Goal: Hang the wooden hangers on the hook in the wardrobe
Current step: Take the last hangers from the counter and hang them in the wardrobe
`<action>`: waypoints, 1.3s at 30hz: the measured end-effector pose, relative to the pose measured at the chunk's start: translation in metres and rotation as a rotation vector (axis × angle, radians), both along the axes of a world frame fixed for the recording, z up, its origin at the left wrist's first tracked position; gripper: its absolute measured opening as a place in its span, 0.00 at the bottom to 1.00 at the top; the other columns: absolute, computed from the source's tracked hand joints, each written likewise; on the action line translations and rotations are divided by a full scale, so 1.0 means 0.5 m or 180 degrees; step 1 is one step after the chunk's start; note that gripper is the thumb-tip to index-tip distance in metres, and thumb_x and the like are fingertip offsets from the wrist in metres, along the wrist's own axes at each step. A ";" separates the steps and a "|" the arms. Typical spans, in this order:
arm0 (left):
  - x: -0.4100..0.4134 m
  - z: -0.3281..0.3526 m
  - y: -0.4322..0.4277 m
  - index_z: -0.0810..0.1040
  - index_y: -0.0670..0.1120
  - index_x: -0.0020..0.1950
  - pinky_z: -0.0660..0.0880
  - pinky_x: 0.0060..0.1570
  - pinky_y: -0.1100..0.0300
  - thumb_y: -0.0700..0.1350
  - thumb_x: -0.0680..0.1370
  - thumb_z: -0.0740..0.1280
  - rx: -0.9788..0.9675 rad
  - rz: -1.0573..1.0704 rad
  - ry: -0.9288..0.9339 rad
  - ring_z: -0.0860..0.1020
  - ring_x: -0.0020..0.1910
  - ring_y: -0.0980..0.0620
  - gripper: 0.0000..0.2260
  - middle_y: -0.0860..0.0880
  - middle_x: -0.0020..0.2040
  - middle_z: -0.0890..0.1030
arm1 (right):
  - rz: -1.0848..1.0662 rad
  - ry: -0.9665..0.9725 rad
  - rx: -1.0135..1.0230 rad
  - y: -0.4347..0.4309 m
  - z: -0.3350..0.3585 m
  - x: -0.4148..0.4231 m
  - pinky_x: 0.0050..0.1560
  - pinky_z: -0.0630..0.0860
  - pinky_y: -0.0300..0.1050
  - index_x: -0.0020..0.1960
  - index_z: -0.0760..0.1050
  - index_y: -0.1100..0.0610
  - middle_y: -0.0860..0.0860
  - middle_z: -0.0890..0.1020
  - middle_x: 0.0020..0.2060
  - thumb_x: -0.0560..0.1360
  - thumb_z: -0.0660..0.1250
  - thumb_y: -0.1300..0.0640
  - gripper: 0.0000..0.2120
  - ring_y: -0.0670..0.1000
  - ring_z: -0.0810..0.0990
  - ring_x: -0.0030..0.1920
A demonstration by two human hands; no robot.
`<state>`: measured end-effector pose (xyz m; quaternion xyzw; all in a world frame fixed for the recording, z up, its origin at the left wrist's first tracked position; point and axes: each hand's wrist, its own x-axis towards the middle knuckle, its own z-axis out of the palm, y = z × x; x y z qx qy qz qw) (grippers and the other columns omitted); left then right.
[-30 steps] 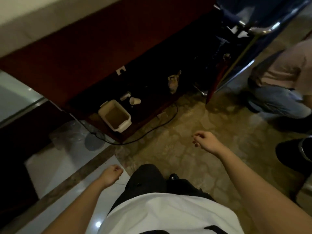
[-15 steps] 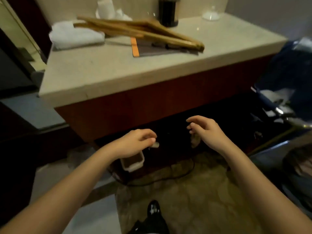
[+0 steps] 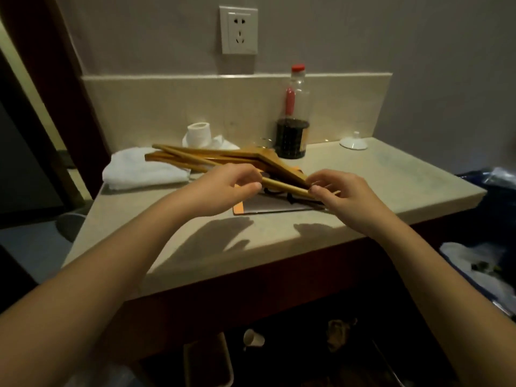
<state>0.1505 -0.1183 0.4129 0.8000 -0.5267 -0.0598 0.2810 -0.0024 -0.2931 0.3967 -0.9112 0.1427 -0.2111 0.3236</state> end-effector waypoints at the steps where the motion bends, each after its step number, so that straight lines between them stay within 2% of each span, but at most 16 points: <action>1: 0.022 -0.003 -0.016 0.75 0.49 0.60 0.72 0.55 0.61 0.49 0.79 0.61 0.0018 0.0106 -0.0072 0.75 0.58 0.54 0.12 0.51 0.58 0.78 | 0.0001 0.0095 -0.0101 -0.012 0.005 0.023 0.42 0.73 0.34 0.58 0.76 0.51 0.47 0.79 0.48 0.77 0.62 0.55 0.11 0.41 0.77 0.44; 3: 0.066 -0.014 -0.049 0.73 0.49 0.63 0.71 0.59 0.57 0.51 0.78 0.61 0.0123 0.0378 -0.0269 0.73 0.61 0.53 0.14 0.50 0.62 0.75 | 0.0002 0.0320 -0.0263 -0.038 0.011 0.070 0.41 0.73 0.35 0.60 0.75 0.53 0.47 0.78 0.49 0.77 0.62 0.55 0.12 0.44 0.77 0.46; 6: 0.118 -0.039 -0.091 0.69 0.50 0.68 0.64 0.67 0.50 0.54 0.79 0.59 0.0285 0.0890 -0.0575 0.66 0.68 0.49 0.19 0.50 0.68 0.70 | -0.0085 0.0644 -0.0554 -0.080 0.005 0.150 0.53 0.78 0.47 0.63 0.73 0.53 0.51 0.79 0.56 0.77 0.62 0.54 0.15 0.51 0.78 0.53; 10: 0.158 -0.088 -0.127 0.69 0.49 0.68 0.59 0.68 0.50 0.56 0.80 0.53 0.0375 0.1433 -0.0882 0.66 0.69 0.47 0.20 0.49 0.69 0.70 | -0.0104 0.0958 -0.0792 -0.127 -0.003 0.251 0.58 0.76 0.51 0.68 0.68 0.55 0.54 0.76 0.62 0.76 0.63 0.52 0.21 0.54 0.76 0.59; 12: 0.167 -0.116 -0.136 0.70 0.49 0.67 0.56 0.70 0.51 0.57 0.80 0.51 0.0285 0.1564 -0.0988 0.65 0.69 0.49 0.21 0.50 0.68 0.71 | -0.0009 0.1130 -0.0823 -0.142 -0.006 0.293 0.58 0.76 0.51 0.67 0.68 0.56 0.55 0.76 0.61 0.75 0.64 0.51 0.22 0.55 0.76 0.58; 15: 0.165 -0.144 -0.144 0.67 0.49 0.69 0.51 0.73 0.51 0.60 0.77 0.44 0.0067 0.1758 -0.1000 0.62 0.72 0.51 0.28 0.50 0.70 0.69 | 0.0147 0.1312 -0.0830 -0.159 -0.017 0.340 0.56 0.77 0.52 0.65 0.68 0.56 0.55 0.78 0.58 0.74 0.66 0.49 0.22 0.55 0.77 0.55; 19: 0.168 -0.153 -0.148 0.67 0.49 0.70 0.51 0.74 0.50 0.62 0.73 0.39 -0.0004 0.1835 -0.1038 0.62 0.72 0.52 0.33 0.51 0.70 0.69 | 0.0107 0.1222 -0.1030 -0.177 -0.042 0.365 0.52 0.78 0.52 0.67 0.65 0.53 0.54 0.78 0.56 0.72 0.67 0.50 0.26 0.56 0.78 0.53; 24: 0.162 -0.150 -0.148 0.66 0.50 0.70 0.51 0.73 0.52 0.62 0.74 0.40 0.0027 0.1833 -0.1035 0.61 0.72 0.53 0.31 0.51 0.71 0.68 | 0.0123 0.0831 -0.1563 -0.178 -0.055 0.362 0.44 0.75 0.50 0.59 0.70 0.55 0.56 0.80 0.52 0.75 0.64 0.52 0.15 0.59 0.79 0.51; 28: 0.146 -0.121 -0.154 0.58 0.50 0.74 0.48 0.74 0.51 0.59 0.79 0.50 0.0084 0.1870 -0.0867 0.55 0.75 0.52 0.26 0.50 0.75 0.60 | 0.0144 0.0347 -0.1719 -0.191 -0.034 0.357 0.44 0.75 0.52 0.66 0.64 0.58 0.58 0.80 0.51 0.76 0.61 0.57 0.19 0.62 0.79 0.50; 32: 0.124 -0.057 -0.170 0.48 0.50 0.77 0.43 0.74 0.53 0.58 0.77 0.59 0.0095 0.2022 -0.1096 0.47 0.77 0.51 0.32 0.51 0.78 0.50 | 0.0540 0.0152 -0.1237 -0.206 -0.006 0.342 0.49 0.78 0.56 0.68 0.62 0.56 0.56 0.80 0.52 0.75 0.63 0.55 0.23 0.60 0.79 0.51; 34: 0.125 -0.021 -0.176 0.47 0.50 0.77 0.44 0.74 0.52 0.58 0.76 0.61 0.0153 0.2149 -0.1170 0.49 0.77 0.50 0.35 0.50 0.78 0.51 | 0.0761 0.0090 -0.1067 -0.209 0.007 0.332 0.49 0.79 0.55 0.68 0.63 0.55 0.55 0.80 0.50 0.75 0.65 0.56 0.23 0.56 0.81 0.49; 36: 0.126 0.013 -0.177 0.52 0.49 0.75 0.55 0.72 0.50 0.58 0.75 0.64 0.0257 0.2237 -0.1133 0.58 0.74 0.46 0.34 0.48 0.75 0.60 | 0.0958 0.0023 -0.1028 -0.212 0.024 0.321 0.50 0.79 0.54 0.70 0.62 0.54 0.55 0.80 0.52 0.75 0.65 0.57 0.25 0.54 0.81 0.48; 38: 0.121 0.041 -0.177 0.64 0.47 0.69 0.70 0.60 0.52 0.55 0.75 0.65 0.0287 0.2158 -0.0980 0.72 0.63 0.45 0.26 0.47 0.65 0.74 | 0.1102 -0.0010 -0.1101 -0.213 0.040 0.308 0.54 0.78 0.54 0.73 0.58 0.54 0.56 0.79 0.56 0.75 0.66 0.58 0.29 0.54 0.80 0.52; 39: 0.119 0.053 -0.175 0.67 0.47 0.67 0.74 0.54 0.55 0.53 0.75 0.66 0.0263 0.2105 -0.0823 0.76 0.57 0.47 0.23 0.47 0.60 0.76 | 0.1149 -0.0023 -0.1146 -0.213 0.046 0.304 0.55 0.78 0.54 0.74 0.57 0.53 0.55 0.78 0.58 0.75 0.66 0.58 0.31 0.54 0.79 0.54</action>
